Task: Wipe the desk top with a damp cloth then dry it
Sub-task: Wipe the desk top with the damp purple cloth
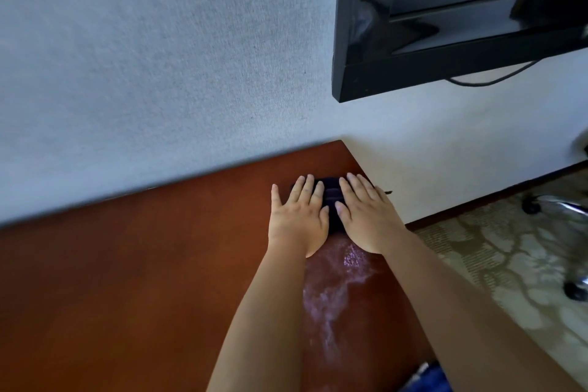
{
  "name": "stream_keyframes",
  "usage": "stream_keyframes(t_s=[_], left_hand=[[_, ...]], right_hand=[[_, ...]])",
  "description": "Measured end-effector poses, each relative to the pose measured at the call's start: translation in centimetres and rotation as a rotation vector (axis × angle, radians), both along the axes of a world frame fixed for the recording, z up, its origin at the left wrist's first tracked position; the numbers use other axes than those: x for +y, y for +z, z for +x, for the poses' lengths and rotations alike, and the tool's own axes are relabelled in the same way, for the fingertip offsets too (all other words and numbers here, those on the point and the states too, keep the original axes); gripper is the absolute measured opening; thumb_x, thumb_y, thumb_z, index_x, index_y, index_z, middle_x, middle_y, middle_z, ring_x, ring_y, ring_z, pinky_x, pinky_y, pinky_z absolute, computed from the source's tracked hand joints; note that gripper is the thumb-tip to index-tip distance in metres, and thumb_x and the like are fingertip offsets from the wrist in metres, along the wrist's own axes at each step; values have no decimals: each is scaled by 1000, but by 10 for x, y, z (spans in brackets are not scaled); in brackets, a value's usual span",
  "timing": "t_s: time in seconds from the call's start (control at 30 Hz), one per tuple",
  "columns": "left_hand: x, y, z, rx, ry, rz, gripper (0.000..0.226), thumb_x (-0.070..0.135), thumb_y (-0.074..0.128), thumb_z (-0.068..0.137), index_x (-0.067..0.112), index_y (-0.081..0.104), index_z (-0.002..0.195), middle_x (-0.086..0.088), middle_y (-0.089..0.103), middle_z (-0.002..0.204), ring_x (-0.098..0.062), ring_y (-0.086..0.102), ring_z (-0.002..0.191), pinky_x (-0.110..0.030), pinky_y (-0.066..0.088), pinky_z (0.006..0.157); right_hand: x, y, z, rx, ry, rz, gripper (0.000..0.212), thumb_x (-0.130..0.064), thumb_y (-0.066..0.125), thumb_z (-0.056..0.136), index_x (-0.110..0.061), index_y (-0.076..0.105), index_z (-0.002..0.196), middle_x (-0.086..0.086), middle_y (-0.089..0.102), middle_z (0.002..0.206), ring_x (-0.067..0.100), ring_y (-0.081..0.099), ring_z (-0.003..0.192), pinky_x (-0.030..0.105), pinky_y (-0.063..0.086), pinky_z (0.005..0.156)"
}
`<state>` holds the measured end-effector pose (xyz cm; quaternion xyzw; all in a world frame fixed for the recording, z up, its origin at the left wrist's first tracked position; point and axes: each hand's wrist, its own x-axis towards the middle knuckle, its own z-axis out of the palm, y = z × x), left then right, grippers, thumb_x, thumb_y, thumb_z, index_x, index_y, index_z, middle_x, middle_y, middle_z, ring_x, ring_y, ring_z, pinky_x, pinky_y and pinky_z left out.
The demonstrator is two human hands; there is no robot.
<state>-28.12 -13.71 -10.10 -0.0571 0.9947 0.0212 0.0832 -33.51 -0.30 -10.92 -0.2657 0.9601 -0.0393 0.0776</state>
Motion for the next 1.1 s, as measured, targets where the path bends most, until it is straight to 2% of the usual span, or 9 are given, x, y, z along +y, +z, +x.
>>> stream_keyframes(t_s=[0.27, 0.33, 0.4, 0.43, 0.5, 0.57, 0.87, 1.1], left_hand=[[12, 0, 35, -16, -45, -27, 56, 40, 6, 103, 20, -6, 154, 2, -12, 162, -13, -15, 148, -54, -8, 118], [10, 0, 32, -9, -58, -33, 56, 40, 7, 103, 21, -6, 154, 2, -12, 162, -12, -15, 148, -54, -8, 118], [8, 0, 26, -1, -72, -39, 56, 40, 7, 103, 21, -5, 154, 2, -11, 162, -12, -14, 148, -53, -7, 118], [7, 0, 21, 4, -74, -40, 56, 40, 8, 104, 21, -5, 154, 2, -11, 162, -12, -14, 148, -53, -7, 118], [5, 0, 7, 6, -72, -30, 55, 40, 8, 104, 21, -4, 154, 2, -11, 162, -12, -14, 148, -53, -8, 118], [1, 0, -10, 4, -66, -15, 55, 39, 8, 104, 21, -4, 154, 2, -11, 162, -12, -14, 148, -53, -8, 118], [-16, -2, -79, 33, -37, 0, 55, 38, 10, 103, 22, -1, 155, 2, -8, 163, -11, -13, 148, -54, -7, 117], [-13, -1, -74, 10, -23, 21, 55, 38, 10, 104, 21, -2, 155, 2, -8, 163, -12, -13, 148, -55, -8, 117]], right_hand=[[15, 0, 39, -13, -25, -4, 57, -39, 10, 103, -16, -3, 154, 1, -6, 162, 15, -8, 148, 37, -1, 120], [14, -1, 37, -2, -18, 3, 66, -48, -5, 95, -17, -2, 154, 1, -5, 162, 15, -8, 148, 36, -1, 120], [12, -3, 31, 11, -10, -1, 85, -51, -20, 78, -18, -1, 154, 0, -4, 162, 15, -7, 148, 36, -1, 120], [12, -4, 25, 11, -14, -5, 82, -50, -19, 81, -18, -1, 154, 0, -4, 162, 15, -7, 148, 36, -1, 120], [8, -4, 10, 3, -23, -6, 61, -45, -1, 98, -18, -2, 154, 0, -5, 162, 14, -8, 148, 36, -1, 120], [4, -2, -8, -6, -20, -10, 56, -39, 10, 103, -18, -2, 154, 0, -6, 162, 15, -8, 148, 36, 0, 120], [-14, -6, -78, 29, -11, -57, 56, -37, 13, 104, -18, 1, 154, 2, -1, 162, 17, -1, 148, 35, 3, 121], [-11, -4, -71, -14, -37, -57, 56, -37, 13, 104, -17, -2, 154, 1, -5, 162, 16, -4, 148, 34, 2, 120]])
